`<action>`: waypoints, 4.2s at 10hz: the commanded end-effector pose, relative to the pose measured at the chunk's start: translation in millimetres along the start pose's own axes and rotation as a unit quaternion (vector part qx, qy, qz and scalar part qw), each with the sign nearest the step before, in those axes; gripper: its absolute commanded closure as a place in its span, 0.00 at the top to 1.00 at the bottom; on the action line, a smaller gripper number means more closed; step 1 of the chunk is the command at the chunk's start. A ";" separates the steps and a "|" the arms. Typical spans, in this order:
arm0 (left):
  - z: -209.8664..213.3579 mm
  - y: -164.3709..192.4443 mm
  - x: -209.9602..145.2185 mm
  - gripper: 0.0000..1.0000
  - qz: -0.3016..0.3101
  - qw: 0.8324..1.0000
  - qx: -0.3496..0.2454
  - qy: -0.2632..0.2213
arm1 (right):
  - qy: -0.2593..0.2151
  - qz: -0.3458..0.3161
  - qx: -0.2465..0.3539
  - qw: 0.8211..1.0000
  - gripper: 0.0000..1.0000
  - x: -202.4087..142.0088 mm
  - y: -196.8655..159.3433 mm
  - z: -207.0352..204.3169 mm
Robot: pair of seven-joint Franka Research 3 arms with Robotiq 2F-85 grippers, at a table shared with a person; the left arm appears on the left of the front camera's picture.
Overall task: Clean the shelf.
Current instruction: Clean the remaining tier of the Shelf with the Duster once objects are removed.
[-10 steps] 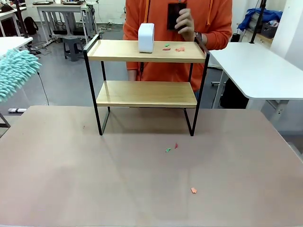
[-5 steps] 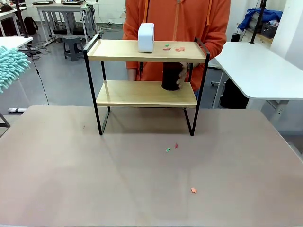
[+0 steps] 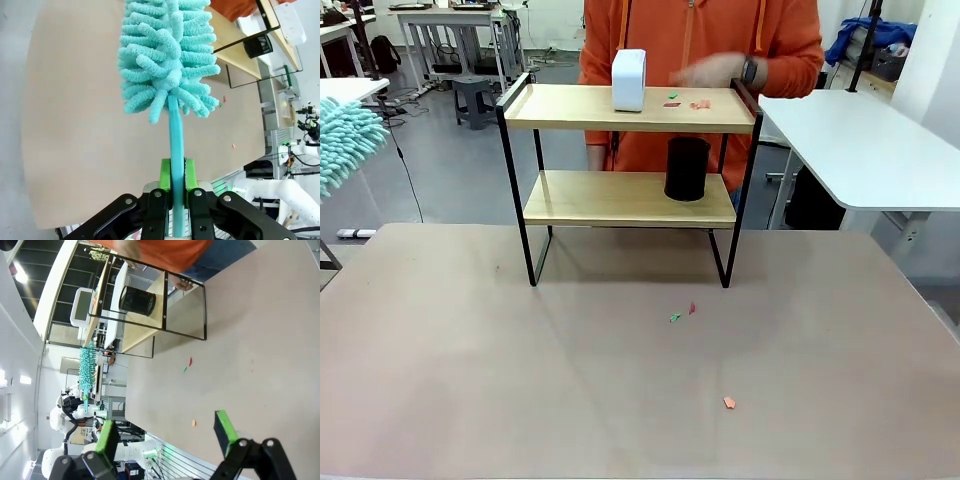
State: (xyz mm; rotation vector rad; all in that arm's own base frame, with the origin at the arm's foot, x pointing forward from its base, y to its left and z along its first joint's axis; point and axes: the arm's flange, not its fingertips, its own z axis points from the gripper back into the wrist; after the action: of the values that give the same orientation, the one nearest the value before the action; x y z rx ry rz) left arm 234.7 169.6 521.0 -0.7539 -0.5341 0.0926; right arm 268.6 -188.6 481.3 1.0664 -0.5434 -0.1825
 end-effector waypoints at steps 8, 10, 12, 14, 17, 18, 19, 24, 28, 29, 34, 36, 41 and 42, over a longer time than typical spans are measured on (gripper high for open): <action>0.2 1.5 -2.7 0.12 -0.007 1.000 -0.003 -0.002 | -0.007 0.013 0.008 1.000 1.00 2.2 0.9 -0.6; 0.0 0.0 0.0 0.12 0.000 1.000 0.000 0.000 | -0.007 0.013 0.008 1.000 1.00 2.2 0.9 -0.6; -17.1 -102.2 27.1 0.12 -0.057 0.998 0.011 0.018 | -0.007 0.013 0.008 1.000 1.00 2.2 0.9 -0.6; -26.0 -191.7 70.6 0.12 -0.092 0.995 0.038 -0.030 | -0.007 0.013 0.008 1.000 1.00 2.2 0.9 -0.6; -54.9 -278.7 79.4 0.12 -0.135 0.990 0.035 0.007 | -0.007 0.013 0.008 1.000 1.00 2.2 0.9 -0.6; -75.4 -305.1 76.2 0.12 -0.160 0.986 0.039 0.025 | -0.007 0.013 0.008 1.000 1.00 2.2 0.9 -0.6; -97.0 -321.1 74.0 0.12 -0.165 0.984 0.042 0.048 | -0.007 0.013 0.008 1.000 1.00 2.2 0.9 -0.6; -74.6 -300.9 78.0 0.12 -0.155 0.987 0.029 0.018 | -0.007 0.013 0.008 1.000 1.00 2.2 0.9 -0.6; -145.1 -340.5 119.4 0.12 -0.126 0.982 0.132 0.039 | -0.007 0.013 0.008 1.000 1.00 2.2 0.9 -0.6; -172.1 -356.2 129.2 0.12 -0.135 0.979 0.139 0.068 | -0.007 0.013 0.008 1.000 1.00 2.2 0.9 -0.6; -253.2 -385.9 130.1 0.12 -0.187 0.959 0.149 0.149 | -0.007 0.013 0.008 1.000 1.00 2.2 0.9 -0.6; -260.3 -394.0 119.8 0.12 -0.219 0.957 0.106 0.158 | -0.007 0.013 0.008 1.000 1.00 2.2 0.9 -0.6; -272.6 -406.2 99.5 0.12 -0.312 0.910 0.037 0.270 | -0.007 0.013 0.008 1.000 1.00 2.2 0.9 -0.6; -266.7 -402.5 98.7 0.12 -0.334 0.895 0.022 0.294 | -0.007 0.013 0.008 1.000 1.00 2.2 0.9 -0.6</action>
State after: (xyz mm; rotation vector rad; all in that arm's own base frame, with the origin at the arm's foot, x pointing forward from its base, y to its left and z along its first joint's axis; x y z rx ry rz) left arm 406.2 -281.0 666.1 -0.4540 -0.2360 -0.6580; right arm 268.8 -189.1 482.6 1.0641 -0.5447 -0.1806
